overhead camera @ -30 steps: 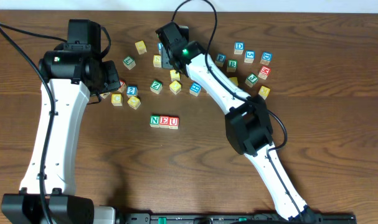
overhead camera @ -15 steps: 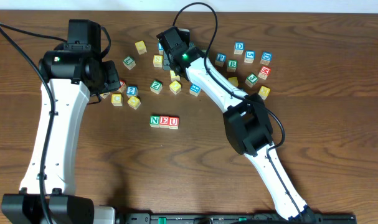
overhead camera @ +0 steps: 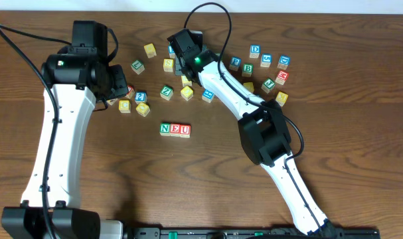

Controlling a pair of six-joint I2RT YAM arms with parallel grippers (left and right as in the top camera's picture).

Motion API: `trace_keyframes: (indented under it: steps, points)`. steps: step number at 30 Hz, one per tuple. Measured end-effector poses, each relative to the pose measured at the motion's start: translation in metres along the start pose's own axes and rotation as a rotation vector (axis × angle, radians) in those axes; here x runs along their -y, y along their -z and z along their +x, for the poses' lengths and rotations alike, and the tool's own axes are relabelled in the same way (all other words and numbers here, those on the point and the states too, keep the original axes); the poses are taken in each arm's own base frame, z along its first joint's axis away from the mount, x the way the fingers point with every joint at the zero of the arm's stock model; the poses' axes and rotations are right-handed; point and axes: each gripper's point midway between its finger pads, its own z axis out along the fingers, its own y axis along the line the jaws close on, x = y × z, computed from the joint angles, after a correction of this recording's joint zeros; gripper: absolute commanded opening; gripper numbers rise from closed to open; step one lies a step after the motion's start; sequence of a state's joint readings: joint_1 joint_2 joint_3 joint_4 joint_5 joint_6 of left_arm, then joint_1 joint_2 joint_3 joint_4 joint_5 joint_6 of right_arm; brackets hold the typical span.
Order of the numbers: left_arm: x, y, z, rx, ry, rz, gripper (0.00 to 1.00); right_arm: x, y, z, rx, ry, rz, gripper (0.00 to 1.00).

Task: Spell out NEURIPS
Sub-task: 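Lower and close the right gripper on the green R block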

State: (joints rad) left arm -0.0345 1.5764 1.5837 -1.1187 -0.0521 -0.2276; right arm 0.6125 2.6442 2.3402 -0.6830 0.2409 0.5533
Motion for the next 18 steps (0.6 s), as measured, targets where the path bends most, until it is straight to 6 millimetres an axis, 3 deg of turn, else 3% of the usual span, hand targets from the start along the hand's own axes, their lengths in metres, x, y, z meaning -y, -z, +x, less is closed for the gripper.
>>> trace_keyframes:
  steps: [13, 18]
  points:
    - [0.000, 0.000, 0.000, 0.000, 0.000, 0.000, 0.41, 0.005, 0.003, -0.001, -0.008, 0.060, 0.008, 0.22]
    - [0.000, 0.000, 0.000, 0.000, 0.000, 0.000, 0.41, 0.011, 0.031, -0.013, -0.014, 0.094, 0.016, 0.19]
